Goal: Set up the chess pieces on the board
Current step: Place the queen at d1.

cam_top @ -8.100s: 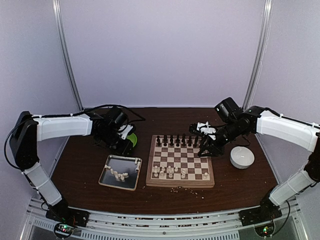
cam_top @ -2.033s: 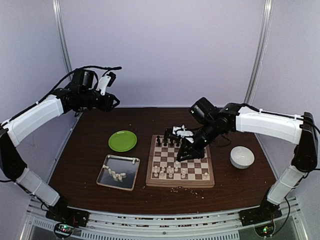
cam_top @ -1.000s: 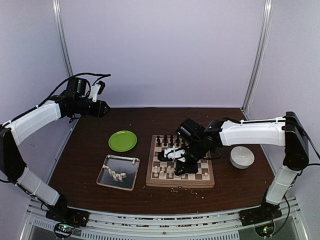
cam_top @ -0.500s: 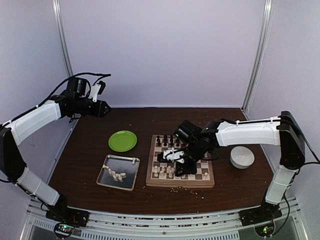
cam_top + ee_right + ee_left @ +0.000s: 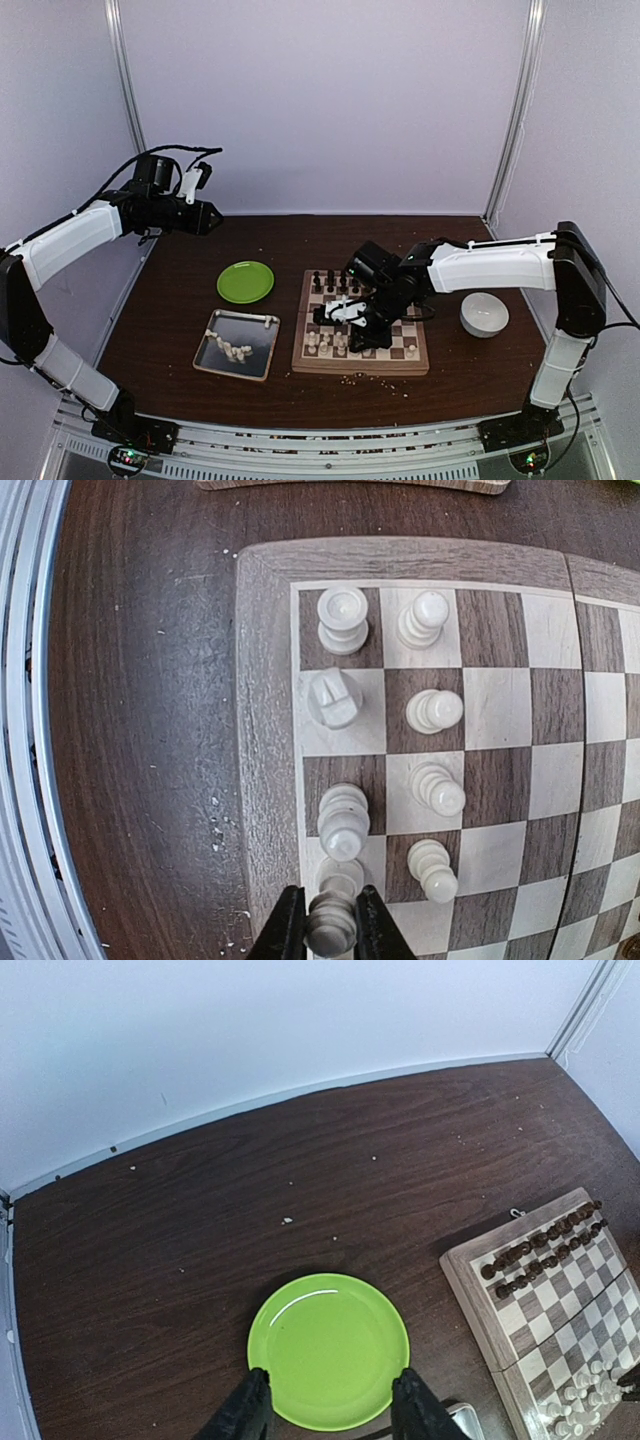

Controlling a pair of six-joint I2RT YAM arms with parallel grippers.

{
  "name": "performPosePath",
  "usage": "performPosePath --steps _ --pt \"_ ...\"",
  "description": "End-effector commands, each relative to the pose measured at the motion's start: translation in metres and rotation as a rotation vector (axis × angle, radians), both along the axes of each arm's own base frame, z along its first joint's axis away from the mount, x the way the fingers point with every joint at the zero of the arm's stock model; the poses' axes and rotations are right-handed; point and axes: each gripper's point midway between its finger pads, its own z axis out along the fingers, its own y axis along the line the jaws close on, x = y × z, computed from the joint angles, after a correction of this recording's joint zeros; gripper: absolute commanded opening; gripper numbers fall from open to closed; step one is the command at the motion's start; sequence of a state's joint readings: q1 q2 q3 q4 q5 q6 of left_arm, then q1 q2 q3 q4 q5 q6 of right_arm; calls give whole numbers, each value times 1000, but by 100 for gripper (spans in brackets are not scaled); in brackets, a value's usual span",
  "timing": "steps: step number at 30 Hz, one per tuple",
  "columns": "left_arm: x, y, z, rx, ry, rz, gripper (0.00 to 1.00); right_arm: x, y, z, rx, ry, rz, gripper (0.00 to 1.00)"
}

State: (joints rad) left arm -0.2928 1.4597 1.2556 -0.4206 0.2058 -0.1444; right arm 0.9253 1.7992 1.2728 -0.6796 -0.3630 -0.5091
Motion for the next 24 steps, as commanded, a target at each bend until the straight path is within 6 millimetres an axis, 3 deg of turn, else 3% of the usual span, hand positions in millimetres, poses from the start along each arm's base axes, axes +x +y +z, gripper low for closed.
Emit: performPosePath --steps 1,10,16,19,24 --pt "7 -5 17 -26 -38 -10 42 6 5 3 -1 -25 -10 18" --pt "7 -4 15 -19 -36 -8 42 5 7 23 40 -29 -28 38" --pt "8 1 3 33 6 5 40 3 7 73 128 -47 -24 40" --pt "-4 7 -20 107 121 47 39 8 -4 97 171 -79 -38 40" --pt "-47 -3 -56 243 276 34 39 22 -28 116 247 -119 -119 40"
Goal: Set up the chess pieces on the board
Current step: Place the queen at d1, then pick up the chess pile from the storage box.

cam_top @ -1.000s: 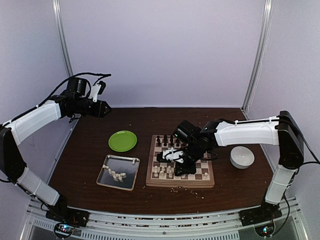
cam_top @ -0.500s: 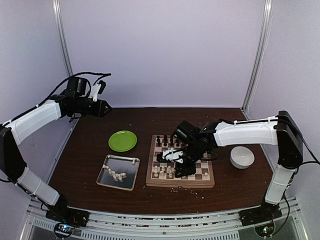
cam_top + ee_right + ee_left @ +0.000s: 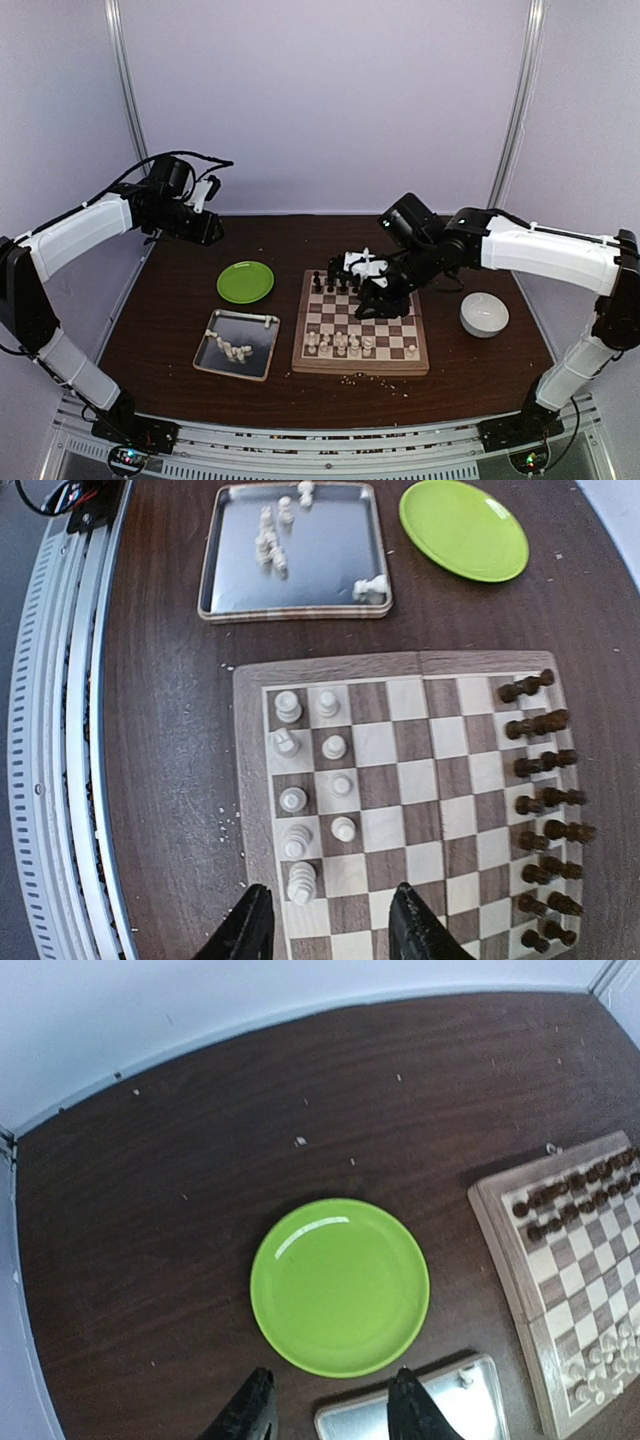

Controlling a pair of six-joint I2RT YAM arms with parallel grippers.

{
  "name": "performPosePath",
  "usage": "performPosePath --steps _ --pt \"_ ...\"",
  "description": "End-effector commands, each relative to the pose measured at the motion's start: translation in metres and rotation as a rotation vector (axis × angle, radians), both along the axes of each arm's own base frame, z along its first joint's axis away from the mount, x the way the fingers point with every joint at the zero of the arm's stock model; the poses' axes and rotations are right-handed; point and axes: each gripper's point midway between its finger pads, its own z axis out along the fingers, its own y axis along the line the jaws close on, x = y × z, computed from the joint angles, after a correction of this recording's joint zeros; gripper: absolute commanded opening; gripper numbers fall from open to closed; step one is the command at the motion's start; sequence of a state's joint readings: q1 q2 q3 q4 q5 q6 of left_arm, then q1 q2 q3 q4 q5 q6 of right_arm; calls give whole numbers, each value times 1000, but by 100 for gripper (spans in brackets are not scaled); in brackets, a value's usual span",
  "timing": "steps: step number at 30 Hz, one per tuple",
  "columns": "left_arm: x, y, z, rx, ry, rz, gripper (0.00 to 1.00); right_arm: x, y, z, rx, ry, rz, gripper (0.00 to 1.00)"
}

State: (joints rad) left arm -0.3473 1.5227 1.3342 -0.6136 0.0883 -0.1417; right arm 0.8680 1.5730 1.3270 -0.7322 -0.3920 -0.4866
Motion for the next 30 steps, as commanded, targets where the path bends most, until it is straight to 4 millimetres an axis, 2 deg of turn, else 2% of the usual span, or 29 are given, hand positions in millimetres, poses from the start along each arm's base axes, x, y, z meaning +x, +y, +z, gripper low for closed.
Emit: performPosePath --steps 1,6,9,12,21,26,30 --pt "-45 -7 -35 114 163 -10 39 9 -21 13 63 -3 -68 40" --pt "-91 -46 -71 149 229 -111 39 30 -40 8 67 -21 -130 40" --pt "-104 -60 -86 139 260 -118 39 29 -41 9 85 2 -125 40" --pt "-116 -65 -97 140 290 -120 40 24 -44 9 97 3 -117 40" --pt "-165 -48 -125 230 460 -141 41 24 -48 8 96 2 -110 40" --pt "-174 -31 -140 318 515 -110 42 23 -48 7 98 5 -105 40" --pt "-179 -32 -148 330 551 -120 42 22 -48 6 97 6 -103 40"
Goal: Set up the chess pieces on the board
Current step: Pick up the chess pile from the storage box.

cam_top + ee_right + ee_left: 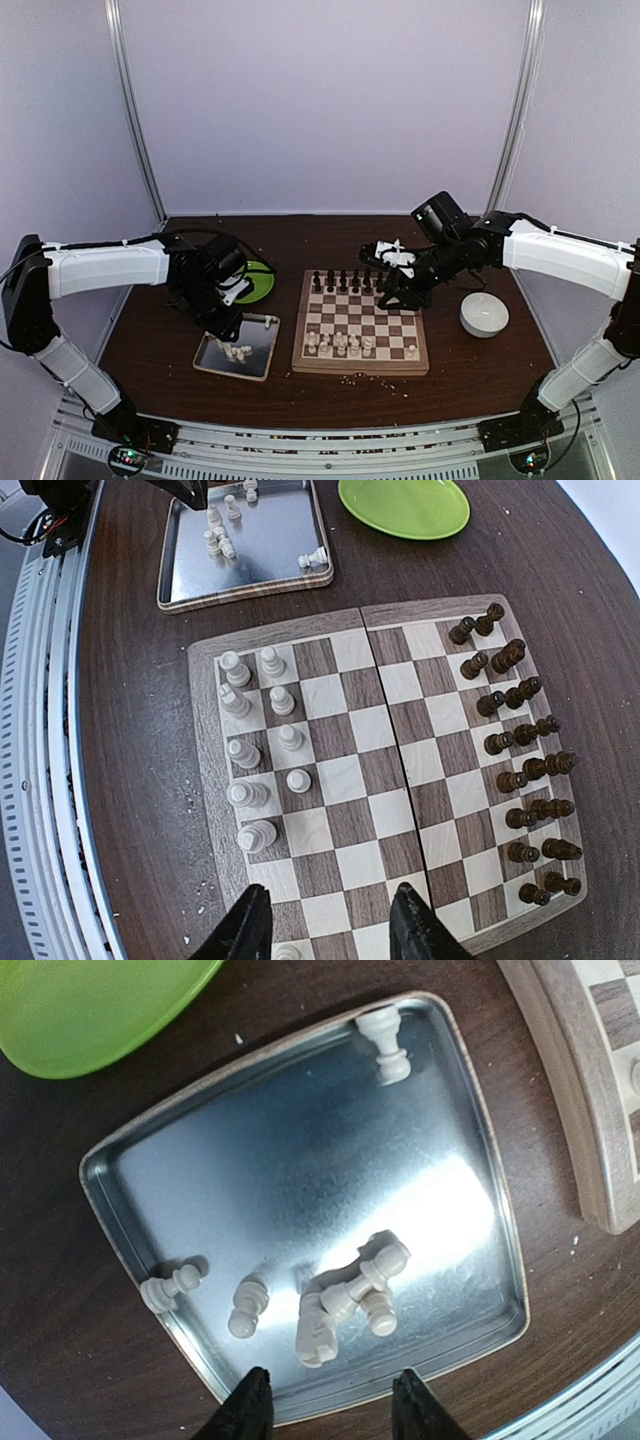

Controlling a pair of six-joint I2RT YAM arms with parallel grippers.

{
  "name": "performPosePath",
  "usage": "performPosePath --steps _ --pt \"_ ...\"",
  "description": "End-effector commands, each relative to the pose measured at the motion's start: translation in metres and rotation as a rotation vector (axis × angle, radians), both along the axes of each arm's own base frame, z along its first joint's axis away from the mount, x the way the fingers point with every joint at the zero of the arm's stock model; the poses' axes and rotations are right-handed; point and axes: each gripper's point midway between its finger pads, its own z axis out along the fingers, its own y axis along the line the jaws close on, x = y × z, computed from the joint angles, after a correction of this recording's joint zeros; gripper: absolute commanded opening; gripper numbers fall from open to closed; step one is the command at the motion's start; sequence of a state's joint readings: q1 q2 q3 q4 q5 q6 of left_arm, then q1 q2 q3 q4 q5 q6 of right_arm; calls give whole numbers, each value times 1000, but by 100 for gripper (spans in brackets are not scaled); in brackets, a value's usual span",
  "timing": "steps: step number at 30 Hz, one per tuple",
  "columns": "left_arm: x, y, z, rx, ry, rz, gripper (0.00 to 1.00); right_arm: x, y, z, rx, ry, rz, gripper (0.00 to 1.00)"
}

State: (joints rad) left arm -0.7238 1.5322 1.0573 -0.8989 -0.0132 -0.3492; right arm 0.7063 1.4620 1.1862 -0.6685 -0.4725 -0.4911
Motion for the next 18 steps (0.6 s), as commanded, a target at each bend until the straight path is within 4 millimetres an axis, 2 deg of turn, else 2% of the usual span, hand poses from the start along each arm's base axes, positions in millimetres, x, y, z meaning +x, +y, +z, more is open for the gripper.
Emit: performPosePath --steps 1,6,18 --pt "-11 7 -15 52 57 4 42 -2 -1 6 24 -14 8 40" --pt "-9 12 -23 93 62 3 41 -2 0 4 22 -8 10 40" --pt "0 13 -37 159 59 -31 28 0 0 -3 9 6 10 40"
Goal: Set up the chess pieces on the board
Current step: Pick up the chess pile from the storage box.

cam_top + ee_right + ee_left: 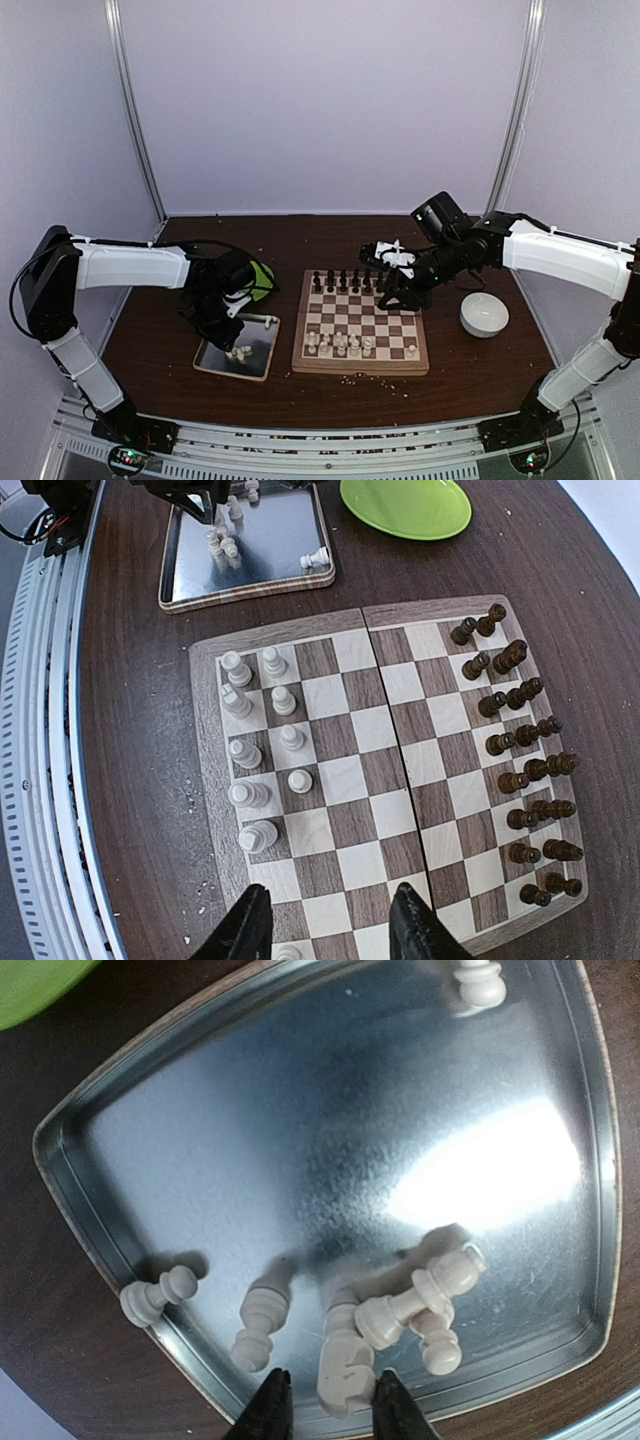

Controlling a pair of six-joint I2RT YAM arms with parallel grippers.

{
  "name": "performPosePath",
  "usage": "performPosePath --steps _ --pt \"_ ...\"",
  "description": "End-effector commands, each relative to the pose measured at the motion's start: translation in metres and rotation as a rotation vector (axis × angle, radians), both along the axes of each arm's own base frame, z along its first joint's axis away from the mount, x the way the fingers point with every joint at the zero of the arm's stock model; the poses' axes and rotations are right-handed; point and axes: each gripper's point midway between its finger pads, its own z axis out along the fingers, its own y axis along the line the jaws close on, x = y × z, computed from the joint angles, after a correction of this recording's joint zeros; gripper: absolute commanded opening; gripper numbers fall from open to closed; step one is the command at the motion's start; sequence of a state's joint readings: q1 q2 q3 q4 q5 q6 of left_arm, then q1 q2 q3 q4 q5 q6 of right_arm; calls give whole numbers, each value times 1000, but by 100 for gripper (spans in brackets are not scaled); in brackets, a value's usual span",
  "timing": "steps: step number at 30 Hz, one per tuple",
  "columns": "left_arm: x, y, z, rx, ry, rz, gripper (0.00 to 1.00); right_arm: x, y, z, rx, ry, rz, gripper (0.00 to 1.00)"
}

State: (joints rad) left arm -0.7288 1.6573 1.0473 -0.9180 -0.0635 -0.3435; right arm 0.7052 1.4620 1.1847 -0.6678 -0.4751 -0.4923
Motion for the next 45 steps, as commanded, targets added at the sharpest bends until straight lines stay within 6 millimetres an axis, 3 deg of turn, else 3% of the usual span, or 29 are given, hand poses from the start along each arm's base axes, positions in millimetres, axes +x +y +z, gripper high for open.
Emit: performPosePath --steps 1,7,13,17,23,34,41,45 --pt "7 -3 0 17 -21 -31 26 0 0 -3 6 7 9 40" --pt "9 -15 -2 -35 -25 -60 17 0 0 -7 -2 15 9 40" --pt "-2 -26 1 -117 17 -103 0 0 1 -7 -3 19 11 39" --pt "-4 -30 14 -222 21 -97 0 0 1 -8 -4 23 10 39" --pt "1 -29 40 -327 -24 -72 0 -2 2 -9 -1 33 16 39" --pt "17 -47 77 -424 -106 -106 0 -2 3 -8 4 38 13 39" --pt "29 -77 112 -584 -163 -138 0 -3 5 -9 10 55 16 39" --pt "37 -96 146 -703 -226 -175 0 -3 11 -3 49 92 1 40"
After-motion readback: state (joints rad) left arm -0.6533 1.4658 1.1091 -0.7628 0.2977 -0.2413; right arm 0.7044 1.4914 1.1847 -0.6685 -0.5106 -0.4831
